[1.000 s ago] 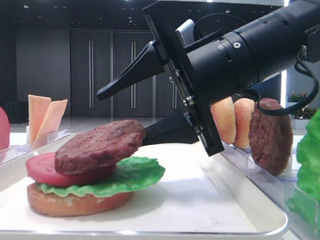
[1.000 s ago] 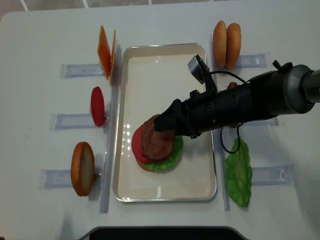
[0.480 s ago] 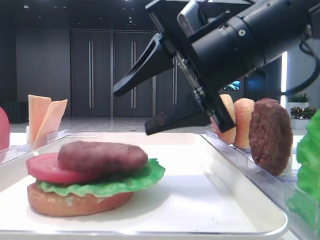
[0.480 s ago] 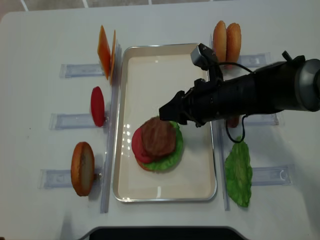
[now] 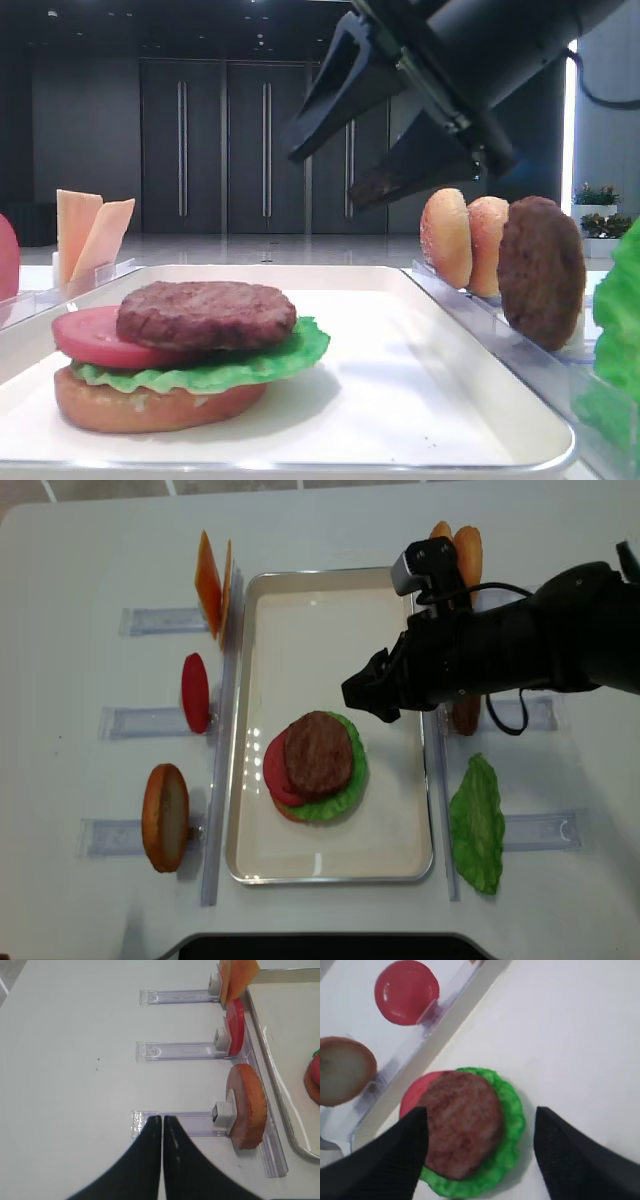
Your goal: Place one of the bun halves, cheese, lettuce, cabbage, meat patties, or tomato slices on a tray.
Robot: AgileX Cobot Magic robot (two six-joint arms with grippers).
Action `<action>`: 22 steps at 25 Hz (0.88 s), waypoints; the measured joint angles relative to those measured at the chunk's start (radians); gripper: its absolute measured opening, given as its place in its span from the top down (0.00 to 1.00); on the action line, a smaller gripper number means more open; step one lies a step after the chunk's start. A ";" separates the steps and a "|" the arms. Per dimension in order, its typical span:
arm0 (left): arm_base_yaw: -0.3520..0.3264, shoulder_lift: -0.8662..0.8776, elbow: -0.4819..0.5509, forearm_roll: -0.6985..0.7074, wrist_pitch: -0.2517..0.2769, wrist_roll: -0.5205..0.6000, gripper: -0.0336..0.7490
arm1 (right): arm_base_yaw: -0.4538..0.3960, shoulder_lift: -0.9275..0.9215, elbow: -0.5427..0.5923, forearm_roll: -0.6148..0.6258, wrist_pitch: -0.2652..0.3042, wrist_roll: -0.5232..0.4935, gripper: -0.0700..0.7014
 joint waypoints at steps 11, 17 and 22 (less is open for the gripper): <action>0.000 0.000 0.000 0.000 0.000 0.000 0.96 | -0.057 -0.268 -0.136 -1.165 0.408 0.992 0.38; 0.000 0.000 0.000 0.000 0.000 0.000 0.96 | -0.355 -0.312 -0.146 -1.242 0.621 1.041 0.43; 0.000 0.000 0.000 0.000 0.000 0.000 0.96 | -0.576 -0.388 -0.146 -1.249 0.636 1.041 0.45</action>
